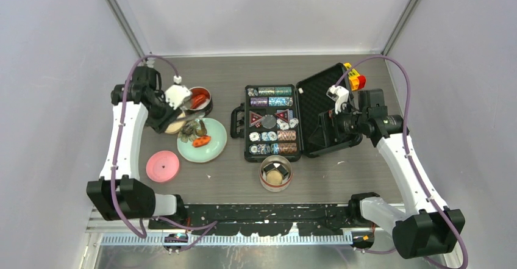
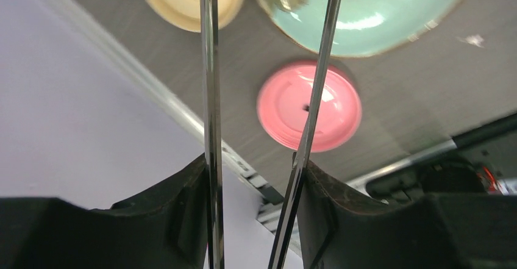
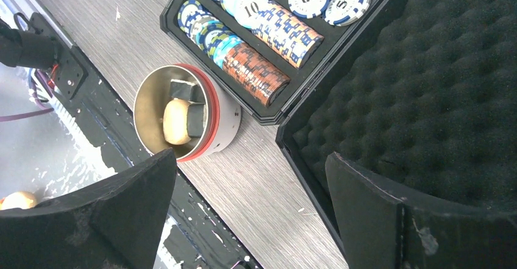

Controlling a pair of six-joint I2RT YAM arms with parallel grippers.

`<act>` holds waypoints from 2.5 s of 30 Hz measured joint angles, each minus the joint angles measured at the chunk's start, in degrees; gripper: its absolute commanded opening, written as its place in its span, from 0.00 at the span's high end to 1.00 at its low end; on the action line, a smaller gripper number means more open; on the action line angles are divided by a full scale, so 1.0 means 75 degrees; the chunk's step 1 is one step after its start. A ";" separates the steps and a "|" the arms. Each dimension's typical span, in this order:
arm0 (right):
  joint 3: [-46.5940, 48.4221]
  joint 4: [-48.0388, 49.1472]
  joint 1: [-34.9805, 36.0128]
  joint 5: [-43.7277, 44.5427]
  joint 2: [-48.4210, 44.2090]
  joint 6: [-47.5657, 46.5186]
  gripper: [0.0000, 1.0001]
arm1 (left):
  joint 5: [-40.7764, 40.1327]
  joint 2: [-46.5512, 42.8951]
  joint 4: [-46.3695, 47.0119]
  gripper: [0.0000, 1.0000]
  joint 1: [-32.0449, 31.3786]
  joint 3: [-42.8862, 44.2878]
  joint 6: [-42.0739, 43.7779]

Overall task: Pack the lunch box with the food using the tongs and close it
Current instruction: Place the fake food in the packing box, then pick up the fake food from the plate.

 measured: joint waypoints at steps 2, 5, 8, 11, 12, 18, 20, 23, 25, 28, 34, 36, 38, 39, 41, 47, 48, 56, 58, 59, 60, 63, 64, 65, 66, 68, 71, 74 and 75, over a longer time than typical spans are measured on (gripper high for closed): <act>-0.0003 0.0000 0.0000 0.0003 0.0006 0.0003 0.04 | 0.0239 -0.0332 -0.0254 0.50 0.0000 -0.0522 0.0233; -0.0003 0.0000 0.0000 -0.0006 0.0009 0.0003 0.04 | 0.0420 -0.0592 -0.0490 0.50 0.0000 -0.0979 0.0478; -0.0003 0.0000 0.0000 -0.0026 0.0058 0.0003 0.04 | 0.0475 -0.0662 -0.0597 0.50 0.0003 -0.1262 0.0679; -0.0006 0.0000 0.0000 -0.0023 0.0093 0.0003 0.04 | 0.0463 -0.0650 -0.0621 0.51 0.0006 -0.1492 0.0828; -0.0012 0.0000 0.0000 -0.0026 0.0093 0.0003 0.04 | 0.0452 -0.0644 -0.0632 0.51 0.0006 -0.1542 0.0854; -0.0052 -0.0006 0.0000 -0.0026 0.0102 -0.0003 0.04 | 0.0294 -0.0635 -0.0603 0.51 0.0006 -0.1897 0.1003; -0.0055 -0.0006 0.0000 -0.0026 0.0108 -0.0006 0.04 | 0.0221 -0.0618 -0.0592 0.50 0.0006 -0.1979 0.1020; -0.0055 -0.0006 0.0000 -0.0029 0.0108 -0.0006 0.04 | 0.0152 -0.0589 -0.0522 0.50 0.0006 -0.2043 0.1020; -0.0055 -0.0006 0.0000 -0.0029 0.0108 -0.0003 0.04 | 0.0076 -0.0560 -0.0425 0.50 0.0006 -0.2057 0.1020; -0.0055 -0.0006 0.0000 -0.0029 0.0111 -0.0006 0.04 | -0.0012 -0.0478 -0.0268 0.50 0.0006 -0.2072 0.1026; -0.0055 -0.0006 0.0000 -0.0032 0.0131 -0.0006 0.04 | -0.0230 -0.0236 -0.0029 0.54 0.0006 -0.2256 0.1037; -0.0055 -0.0006 0.0000 -0.0032 0.0172 -0.0012 0.04 | -0.0239 -0.0189 -0.0017 0.55 0.0006 -0.2270 0.1035; -0.0055 -0.0009 0.0000 -0.0032 0.0210 -0.0020 0.04 | -0.0239 -0.0187 -0.0023 0.56 0.0003 -0.2273 0.1035; -0.0055 -0.0009 0.0000 -0.0032 0.0219 -0.0020 0.04 | -0.0239 -0.0192 -0.0023 0.57 -0.0009 -0.2273 0.1035; -0.0055 -0.0012 0.0000 -0.0044 0.0242 -0.0023 0.04 | -0.0242 -0.0210 -0.0020 0.58 -0.0073 -0.2296 0.1037; -0.0055 -0.0015 0.0000 -0.0093 0.0361 -0.0023 0.04 | -0.0466 -0.0475 -0.0006 0.59 -0.0495 -0.2605 0.1023; -0.0055 -0.0015 0.0000 -0.0093 0.0370 -0.0023 0.04 | -0.0519 -0.0487 -0.0003 0.59 -0.0565 -0.2637 0.1017; -0.0055 -0.0015 0.0000 -0.0096 0.0376 -0.0023 0.04 | -0.0723 -0.0376 0.0169 0.59 -0.0924 -0.2684 0.0828; -0.0055 -0.0015 0.0000 -0.0096 0.0376 -0.0023 0.04 | -0.0787 -0.0271 0.0221 0.63 -0.0924 -0.2684 0.0772; -0.0055 -0.0015 0.0000 -0.0096 0.0376 -0.0026 0.04 | -0.0813 -0.0233 0.0239 0.65 -0.0924 -0.2684 0.0764; -0.0055 -0.0015 0.0000 -0.0096 0.0376 -0.0026 0.04 | -0.0828 -0.0216 0.0245 0.68 -0.0924 -0.2684 0.0755; -0.0055 -0.0015 0.0000 -0.0096 0.0376 -0.0026 0.04 | -0.0825 -0.0213 0.0233 0.73 -0.0924 -0.2667 0.0752; -0.0055 -0.0015 0.0000 -0.0096 0.0376 -0.0026 0.04 | -0.0813 -0.0213 0.0204 0.74 -0.0924 -0.2629 0.0749; -0.0055 -0.0015 0.0000 -0.0096 0.0376 -0.0026 0.04 | -0.0810 -0.0216 0.0181 0.75 -0.0924 -0.2567 0.0749; -0.0055 -0.0015 0.0000 -0.0096 0.0376 -0.0026 0.04 | -0.0801 -0.0219 0.0143 0.76 -0.0924 -0.2480 0.0743; -0.0055 -0.0015 0.0000 -0.0096 0.0376 -0.0029 0.04 | -0.0755 -0.0227 0.0044 0.78 -0.0924 -0.2253 0.0720; -0.0055 -0.0015 0.0000 -0.0093 0.0376 -0.0038 0.04 | -0.0656 -0.0259 -0.0111 0.81 -0.0924 -0.1856 0.0615; -0.0055 -0.0015 0.0000 -0.0090 0.0379 -0.0055 0.04 | -0.0522 -0.0268 -0.0291 0.82 -0.0924 -0.1338 0.0574; -0.0055 -0.0017 0.0000 -0.0090 0.0379 -0.0061 0.04 | -0.0484 -0.0268 -0.0338 0.82 -0.0921 -0.1134 0.0554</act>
